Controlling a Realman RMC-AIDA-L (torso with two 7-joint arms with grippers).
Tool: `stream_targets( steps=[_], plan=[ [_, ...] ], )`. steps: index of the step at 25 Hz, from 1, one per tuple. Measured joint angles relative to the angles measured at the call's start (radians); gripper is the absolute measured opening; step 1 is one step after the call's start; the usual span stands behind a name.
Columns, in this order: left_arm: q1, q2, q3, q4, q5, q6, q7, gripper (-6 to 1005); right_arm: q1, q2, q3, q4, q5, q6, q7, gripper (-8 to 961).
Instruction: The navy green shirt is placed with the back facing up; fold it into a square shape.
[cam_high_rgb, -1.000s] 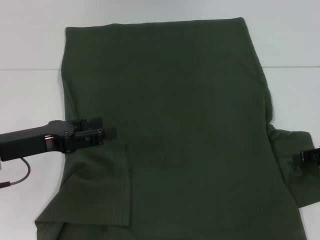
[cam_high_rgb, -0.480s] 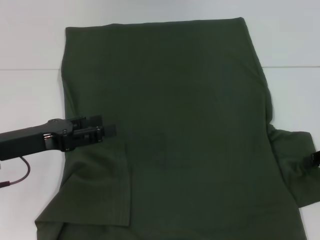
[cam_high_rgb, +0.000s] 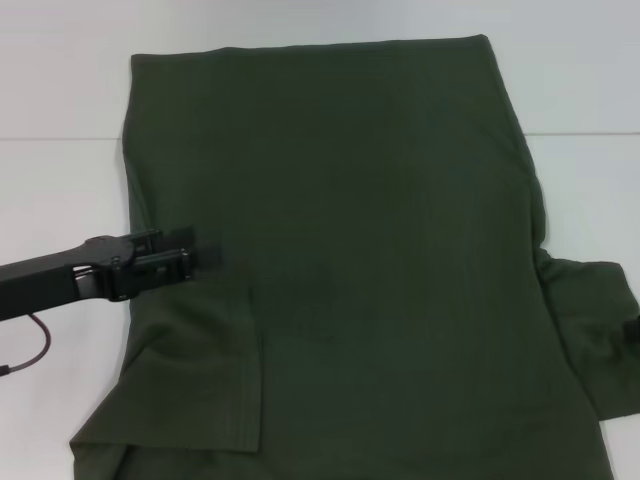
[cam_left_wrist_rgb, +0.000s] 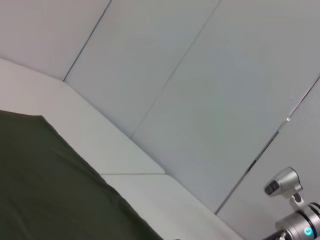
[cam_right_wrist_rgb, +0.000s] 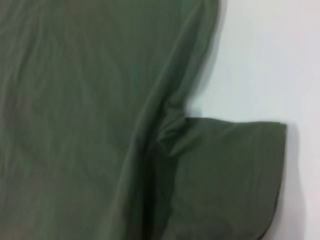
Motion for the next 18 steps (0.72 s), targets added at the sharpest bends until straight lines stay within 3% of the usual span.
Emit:
stream_targets(
  steps=[8, 18],
  plan=[
    [0.011, 0.000, -0.018, 0.000, -0.011, 0.017, 0.002, 797, -0.016, -0.005, 0.019, -0.071, -0.038, 0.014, 0.055, 14],
    [0.022, 0.000, -0.046, 0.000, -0.036, 0.035, -0.016, 798, 0.031, -0.017, 0.012, -0.080, -0.090, 0.074, 0.133, 13]
  ],
)
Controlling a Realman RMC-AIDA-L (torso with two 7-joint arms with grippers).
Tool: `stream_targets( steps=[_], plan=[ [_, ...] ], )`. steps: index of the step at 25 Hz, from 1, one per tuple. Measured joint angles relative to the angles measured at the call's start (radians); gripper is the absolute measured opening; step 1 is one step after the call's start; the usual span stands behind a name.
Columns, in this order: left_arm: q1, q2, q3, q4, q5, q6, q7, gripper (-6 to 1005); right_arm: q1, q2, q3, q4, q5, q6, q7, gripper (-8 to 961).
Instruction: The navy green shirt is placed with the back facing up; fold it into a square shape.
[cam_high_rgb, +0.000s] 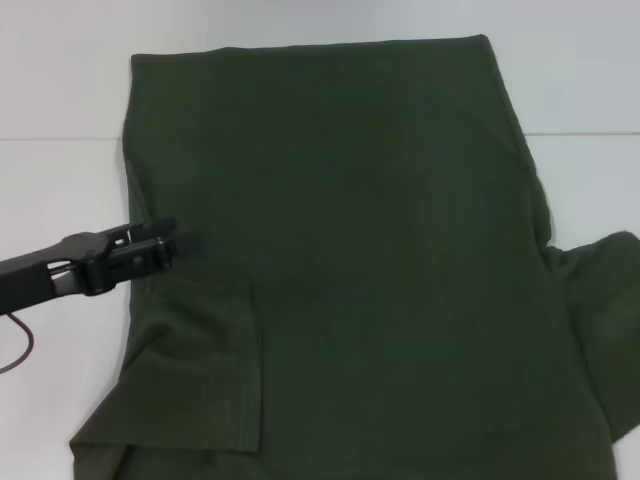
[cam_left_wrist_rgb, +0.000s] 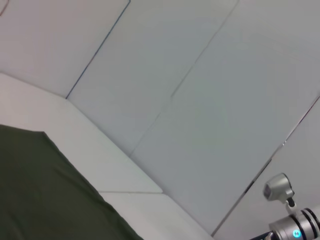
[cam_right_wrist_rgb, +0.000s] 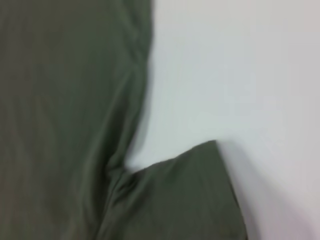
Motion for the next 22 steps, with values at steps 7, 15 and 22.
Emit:
stream_targets(
  steps=[7, 15, 22],
  plan=[
    [0.002, 0.000, -0.015, 0.000, -0.017, 0.017, -0.016, 798, 0.013, -0.021, 0.010, -0.001, -0.003, 0.016, 0.028, 13],
    [0.002, 0.000, -0.026, 0.000, -0.036, 0.019, -0.019, 797, 0.039, -0.028, 0.016, -0.017, 0.044, -0.112, 0.022, 13],
    [0.000, 0.005, -0.051, 0.000, -0.056, 0.018, -0.020, 797, 0.035, -0.007, 0.020, -0.130, 0.146, -0.323, 0.026, 14]
  ],
)
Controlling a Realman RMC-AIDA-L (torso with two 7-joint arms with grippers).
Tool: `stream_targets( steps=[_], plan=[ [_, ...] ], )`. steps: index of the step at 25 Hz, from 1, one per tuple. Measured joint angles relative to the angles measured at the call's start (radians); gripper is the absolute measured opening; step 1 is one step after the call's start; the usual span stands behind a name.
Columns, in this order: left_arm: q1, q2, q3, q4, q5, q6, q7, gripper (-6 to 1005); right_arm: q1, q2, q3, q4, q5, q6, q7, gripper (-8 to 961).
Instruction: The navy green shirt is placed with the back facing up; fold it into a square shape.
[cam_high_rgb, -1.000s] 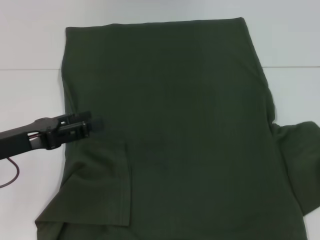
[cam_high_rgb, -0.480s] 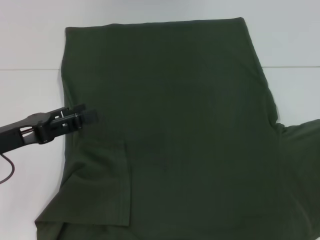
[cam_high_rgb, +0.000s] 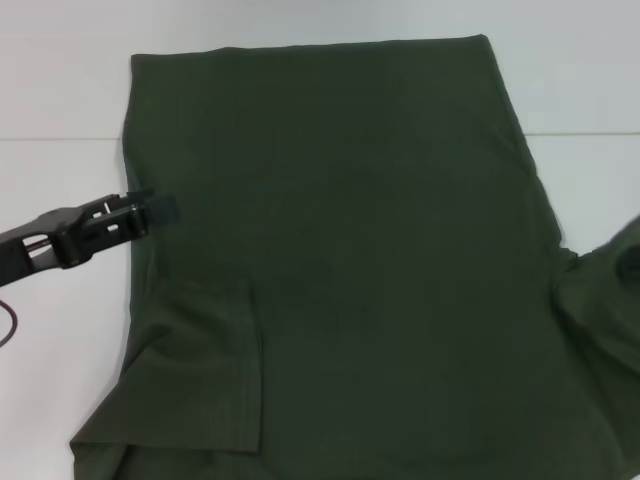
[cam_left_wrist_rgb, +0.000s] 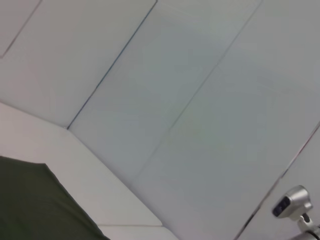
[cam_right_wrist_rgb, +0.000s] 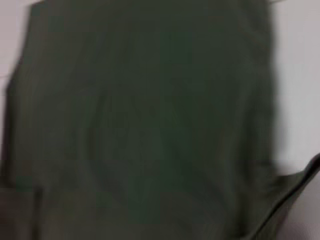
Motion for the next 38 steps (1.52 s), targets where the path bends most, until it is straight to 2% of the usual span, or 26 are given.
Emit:
stream_targets(
  steps=[3, 6, 8, 14, 18, 19, 21, 27, 30, 31, 35, 38],
  plan=[
    [-0.002, 0.002, -0.003, 0.000, -0.008, -0.003, 0.000, 797, 0.019, 0.003, -0.006, 0.002, 0.030, -0.032, 0.001, 14],
    [-0.003, 0.002, -0.004, -0.002, -0.014, -0.006, 0.000, 796, 0.056, 0.017, -0.007, 0.040, 0.035, -0.028, -0.002, 16],
    [-0.003, 0.002, -0.009, -0.008, -0.017, -0.007, 0.000, 796, 0.103, 0.031, -0.014, 0.124, 0.038, 0.011, -0.017, 17],
    [-0.001, 0.003, -0.029, -0.023, -0.039, -0.009, 0.004, 796, 0.147, 0.050, -0.089, 0.249, 0.038, 0.132, -0.033, 19],
    [0.001, 0.005, -0.044, -0.024, -0.039, -0.011, 0.004, 796, 0.159, 0.053, -0.102, 0.298, 0.049, 0.167, -0.038, 20],
    [0.001, 0.005, -0.046, -0.024, -0.039, -0.011, 0.004, 796, 0.159, 0.052, -0.099, 0.304, 0.060, 0.167, -0.038, 49],
    [0.002, 0.006, -0.051, -0.025, -0.040, -0.011, 0.005, 796, 0.156, 0.047, -0.095, 0.317, 0.107, 0.151, -0.040, 106],
    [0.002, 0.006, -0.053, -0.029, -0.046, -0.019, -0.001, 795, 0.117, 0.028, -0.089, 0.354, 0.338, 0.079, -0.104, 379],
    [0.002, 0.016, -0.054, -0.023, -0.015, -0.023, -0.049, 795, 0.088, 0.005, -0.088, 0.329, 0.373, 0.071, -0.113, 529],
    [0.003, 0.028, -0.054, -0.016, 0.021, -0.024, -0.106, 795, 0.082, -0.004, -0.088, 0.322, 0.373, 0.071, -0.110, 579],
    [0.024, 0.054, -0.055, 0.049, 0.157, 0.019, -0.327, 795, 0.069, -0.049, -0.080, 0.312, 0.375, 0.075, -0.102, 634],
    [0.052, 0.058, -0.067, 0.123, 0.258, 0.099, -0.455, 795, 0.070, -0.067, -0.063, 0.302, 0.376, 0.079, -0.093, 675]
  ],
)
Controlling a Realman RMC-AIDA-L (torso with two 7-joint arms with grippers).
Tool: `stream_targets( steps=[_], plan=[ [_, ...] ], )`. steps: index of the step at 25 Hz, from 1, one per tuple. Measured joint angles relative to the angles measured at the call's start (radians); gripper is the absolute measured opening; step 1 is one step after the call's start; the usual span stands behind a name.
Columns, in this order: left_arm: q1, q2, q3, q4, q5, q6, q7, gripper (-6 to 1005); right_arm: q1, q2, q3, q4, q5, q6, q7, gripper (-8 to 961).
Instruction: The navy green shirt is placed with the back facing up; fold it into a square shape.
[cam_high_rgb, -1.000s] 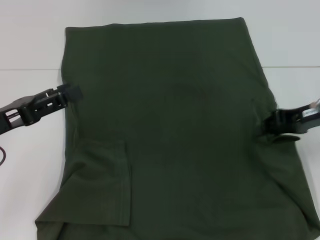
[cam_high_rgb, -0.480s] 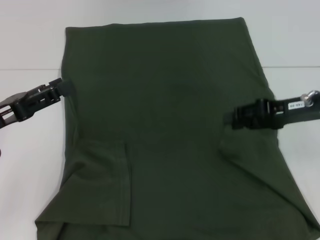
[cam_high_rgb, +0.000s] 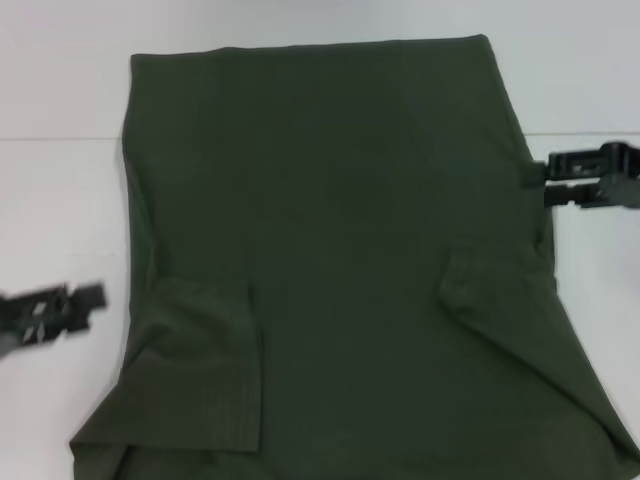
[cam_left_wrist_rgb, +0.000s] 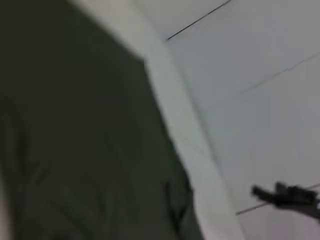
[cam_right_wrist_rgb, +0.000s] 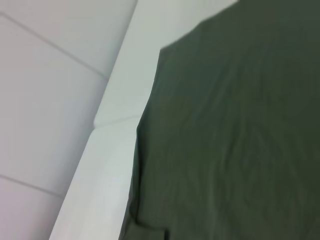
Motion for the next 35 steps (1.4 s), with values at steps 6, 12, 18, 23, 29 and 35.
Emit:
stream_targets(
  steps=[6, 12, 18, 23, 29, 35],
  plan=[
    [0.061, -0.001, -0.071, 0.045, 0.156, 0.054, -0.090, 794, 0.008, -0.009, -0.001, -0.031, -0.002, 0.017, 0.006, 730],
    [0.093, -0.012, -0.080, 0.046, 0.233, 0.049, -0.092, 794, 0.010, -0.006, -0.004, -0.034, -0.002, 0.033, 0.000, 730],
    [0.111, -0.020, -0.091, 0.037, 0.288, 0.041, -0.095, 792, 0.010, -0.006, 0.000, -0.039, -0.002, 0.042, -0.002, 729],
    [0.126, -0.028, -0.092, 0.009, 0.309, 0.011, -0.103, 791, 0.011, -0.008, 0.002, -0.040, -0.001, 0.047, -0.003, 730],
    [0.131, -0.035, -0.090, -0.037, 0.331, -0.026, -0.109, 789, 0.014, -0.008, 0.003, -0.042, 0.002, 0.047, -0.004, 730],
    [0.140, -0.039, -0.092, -0.047, 0.352, -0.046, -0.109, 788, 0.016, -0.008, 0.003, -0.042, 0.003, 0.055, -0.004, 730]
  ],
)
